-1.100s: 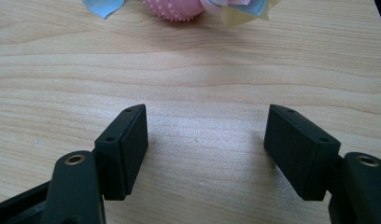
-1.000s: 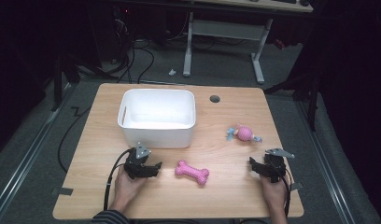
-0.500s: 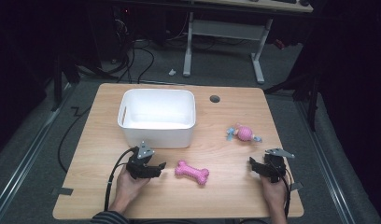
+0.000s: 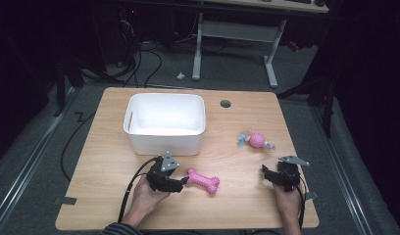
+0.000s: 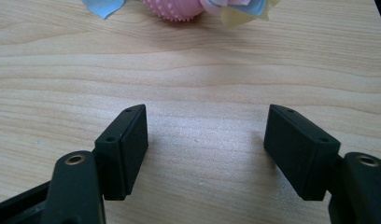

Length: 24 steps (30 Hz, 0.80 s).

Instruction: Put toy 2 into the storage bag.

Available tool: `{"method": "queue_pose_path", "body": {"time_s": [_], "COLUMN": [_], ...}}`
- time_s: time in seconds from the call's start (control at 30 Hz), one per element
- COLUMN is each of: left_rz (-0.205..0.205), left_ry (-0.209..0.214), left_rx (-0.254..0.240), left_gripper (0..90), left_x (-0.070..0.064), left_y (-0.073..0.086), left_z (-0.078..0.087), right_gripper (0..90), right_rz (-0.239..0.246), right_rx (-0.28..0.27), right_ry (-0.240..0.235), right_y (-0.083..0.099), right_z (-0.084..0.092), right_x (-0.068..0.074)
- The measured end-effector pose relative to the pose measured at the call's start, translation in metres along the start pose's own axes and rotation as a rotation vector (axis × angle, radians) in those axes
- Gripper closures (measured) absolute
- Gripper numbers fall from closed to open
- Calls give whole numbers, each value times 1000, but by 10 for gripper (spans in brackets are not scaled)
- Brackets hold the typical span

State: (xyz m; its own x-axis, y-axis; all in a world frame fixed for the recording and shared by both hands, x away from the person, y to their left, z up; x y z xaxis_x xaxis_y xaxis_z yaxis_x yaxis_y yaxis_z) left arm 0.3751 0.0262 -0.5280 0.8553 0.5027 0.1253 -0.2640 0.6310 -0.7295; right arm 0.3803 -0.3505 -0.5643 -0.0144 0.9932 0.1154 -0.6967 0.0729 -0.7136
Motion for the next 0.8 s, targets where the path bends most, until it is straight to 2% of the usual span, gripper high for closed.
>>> {"method": "queue_pose_path", "body": {"time_s": [0.07, 0.4, 0.6, 0.8], "left_rz": [-22, -40, -56, -54], "left_ry": [16, 55, 63, 56], "left_rx": [12, 40, 46, 56], "left_gripper": [249, 215, 198, 187], "left_x": [-5, -15, -20, -18], "left_y": [-6, -15, -17, -16], "left_z": [-4, -21, -26, -28], "right_gripper": [306, 306, 306, 306], "right_rz": [3, 0, 0, 1], "right_rx": [-1, 0, -2, 0], "right_ry": [0, 0, -1, 0], "right_y": [0, 0, 0, 0], "right_z": [0, 0, 0, 0], "right_x": [0, 0, 0, 0]}}
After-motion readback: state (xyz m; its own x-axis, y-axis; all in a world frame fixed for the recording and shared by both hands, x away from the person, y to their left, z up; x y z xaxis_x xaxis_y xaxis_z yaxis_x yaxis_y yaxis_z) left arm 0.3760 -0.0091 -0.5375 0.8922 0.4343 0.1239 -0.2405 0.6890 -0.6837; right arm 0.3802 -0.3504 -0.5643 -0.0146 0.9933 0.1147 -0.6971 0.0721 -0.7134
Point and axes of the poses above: each handheld gripper's, and its own axes: z roughly backward along the jaws, y roughly out of its underside, x roughly to its left, the point moved 5 cm from there along -z, roughly forward along the jaws, and after that the axes turned 10 degrees about -z, right-handed, at the moved point
